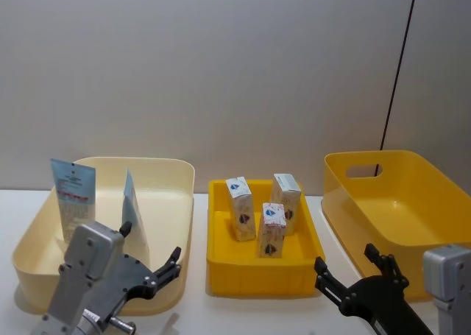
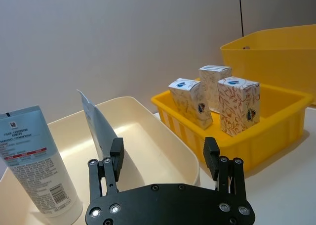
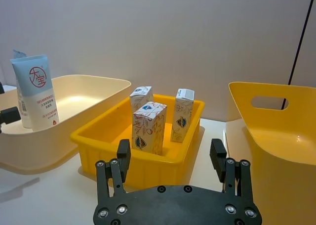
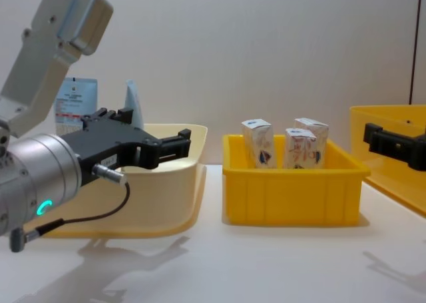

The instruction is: Bimanual collaborative sorting of washing and personal care products

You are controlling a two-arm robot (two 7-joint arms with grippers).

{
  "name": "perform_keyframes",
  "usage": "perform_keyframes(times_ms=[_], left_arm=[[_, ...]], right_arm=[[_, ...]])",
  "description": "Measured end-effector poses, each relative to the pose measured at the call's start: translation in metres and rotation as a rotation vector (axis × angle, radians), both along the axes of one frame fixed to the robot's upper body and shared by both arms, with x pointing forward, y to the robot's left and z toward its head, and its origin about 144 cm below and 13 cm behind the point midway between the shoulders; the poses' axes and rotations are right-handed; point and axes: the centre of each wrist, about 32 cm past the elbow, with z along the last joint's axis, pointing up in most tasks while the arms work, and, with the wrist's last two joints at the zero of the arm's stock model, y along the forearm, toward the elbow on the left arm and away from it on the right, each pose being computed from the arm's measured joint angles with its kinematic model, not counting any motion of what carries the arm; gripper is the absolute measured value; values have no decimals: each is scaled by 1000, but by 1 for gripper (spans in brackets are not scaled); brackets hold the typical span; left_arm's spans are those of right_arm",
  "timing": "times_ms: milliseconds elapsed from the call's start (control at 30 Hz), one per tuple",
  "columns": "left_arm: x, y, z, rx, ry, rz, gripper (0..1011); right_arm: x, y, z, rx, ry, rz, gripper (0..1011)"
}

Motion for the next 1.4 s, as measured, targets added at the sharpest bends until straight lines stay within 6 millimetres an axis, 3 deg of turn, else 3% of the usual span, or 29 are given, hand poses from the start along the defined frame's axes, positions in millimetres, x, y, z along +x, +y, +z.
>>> perform_keyframes(times_ms=[733,1400], left_arm=[[18,29,11,-110,83,58,1003],[58,28,18,-160,139,37,1003]], right_arm=[[0,0,0,0,0,0,1001],[0,0,0,0,0,0,1001]])
